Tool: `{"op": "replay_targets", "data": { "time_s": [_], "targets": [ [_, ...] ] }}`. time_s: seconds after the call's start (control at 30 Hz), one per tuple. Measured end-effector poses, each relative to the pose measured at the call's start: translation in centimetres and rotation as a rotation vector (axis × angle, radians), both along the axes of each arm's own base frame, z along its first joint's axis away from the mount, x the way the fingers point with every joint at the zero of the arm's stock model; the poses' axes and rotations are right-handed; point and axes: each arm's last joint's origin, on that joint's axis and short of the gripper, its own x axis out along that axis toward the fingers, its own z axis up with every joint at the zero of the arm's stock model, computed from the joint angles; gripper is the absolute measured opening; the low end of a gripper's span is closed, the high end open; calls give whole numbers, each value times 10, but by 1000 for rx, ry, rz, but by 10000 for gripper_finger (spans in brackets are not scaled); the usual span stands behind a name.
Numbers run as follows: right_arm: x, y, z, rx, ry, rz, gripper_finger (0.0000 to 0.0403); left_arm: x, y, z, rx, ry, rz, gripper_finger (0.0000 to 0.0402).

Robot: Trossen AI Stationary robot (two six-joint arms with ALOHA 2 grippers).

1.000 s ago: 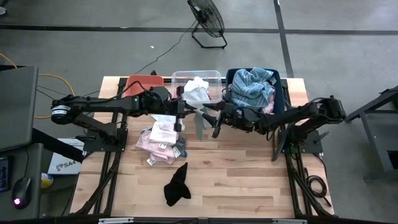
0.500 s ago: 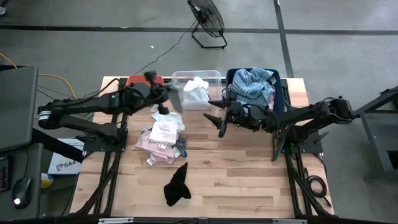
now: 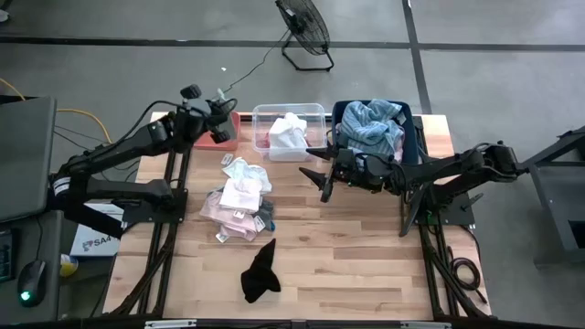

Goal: Pick & Place Cloths
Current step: Put the green sock into the orange bin

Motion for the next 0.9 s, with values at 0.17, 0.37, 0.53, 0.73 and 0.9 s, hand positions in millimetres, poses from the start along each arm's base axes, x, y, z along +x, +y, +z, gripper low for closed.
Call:
{"op": "replay_targets", "data": {
  "time_s": [0.17, 0.37, 0.53, 0.73, 0.9],
  "targets": [
    [0, 0, 0, 0, 3, 0, 270, -10, 22, -7, -63, -6, 77, 0],
    [0, 0, -1, 0, 10, 0, 270, -20, 45, -28, -102, 13, 179, 0],
    [0, 0, -1, 0, 12, -1, 270, -24, 63, -54, -139, 35, 232, 0],
    [0, 0, -2, 20, 9, 1, 270, -20, 76, -79, -203, 81, 262, 0],
    [0, 0, -2, 21, 14, 1, 270, -14, 82, -97, -316, 95, 251, 0]
  ]
}}
